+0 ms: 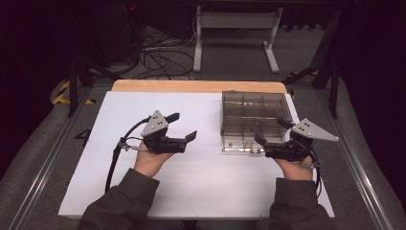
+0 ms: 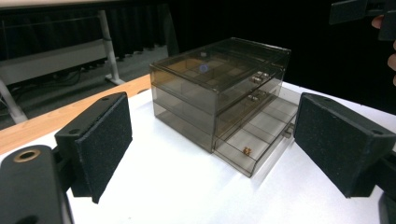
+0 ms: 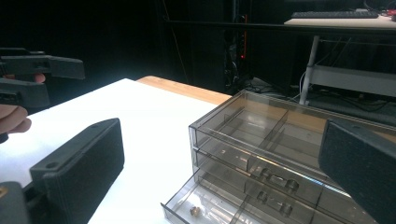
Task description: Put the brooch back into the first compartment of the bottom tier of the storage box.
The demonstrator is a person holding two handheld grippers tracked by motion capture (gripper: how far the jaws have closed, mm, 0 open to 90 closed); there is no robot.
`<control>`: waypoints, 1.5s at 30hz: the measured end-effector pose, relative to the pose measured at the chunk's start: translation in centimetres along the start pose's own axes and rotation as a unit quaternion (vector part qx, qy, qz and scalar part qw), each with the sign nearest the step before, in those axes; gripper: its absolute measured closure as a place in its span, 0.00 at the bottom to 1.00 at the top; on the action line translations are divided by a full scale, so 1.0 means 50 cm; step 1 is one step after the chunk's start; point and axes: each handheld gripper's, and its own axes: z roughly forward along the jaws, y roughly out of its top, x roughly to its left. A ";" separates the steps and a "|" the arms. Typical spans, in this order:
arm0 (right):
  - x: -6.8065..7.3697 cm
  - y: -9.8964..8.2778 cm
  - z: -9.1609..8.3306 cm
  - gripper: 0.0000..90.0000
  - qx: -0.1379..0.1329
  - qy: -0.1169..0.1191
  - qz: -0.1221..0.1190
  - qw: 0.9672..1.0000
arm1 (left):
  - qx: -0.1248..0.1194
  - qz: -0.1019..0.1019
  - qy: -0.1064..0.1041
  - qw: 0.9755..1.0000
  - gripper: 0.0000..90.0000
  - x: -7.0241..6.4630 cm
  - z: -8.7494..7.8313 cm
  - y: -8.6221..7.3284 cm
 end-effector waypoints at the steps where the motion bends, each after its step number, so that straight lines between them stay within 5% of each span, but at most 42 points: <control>1: 0.000 0.000 0.000 0.01 0.000 0.000 0.000 1.000 | -0.002 -0.002 0.000 1.000 0.14 0.001 -0.003 0.000; 45: 0.002 -0.003 0.005 0.00 -0.001 0.005 -0.003 1.000 | -0.034 -0.005 0.043 0.998 0.13 0.051 -0.149 -0.015</control>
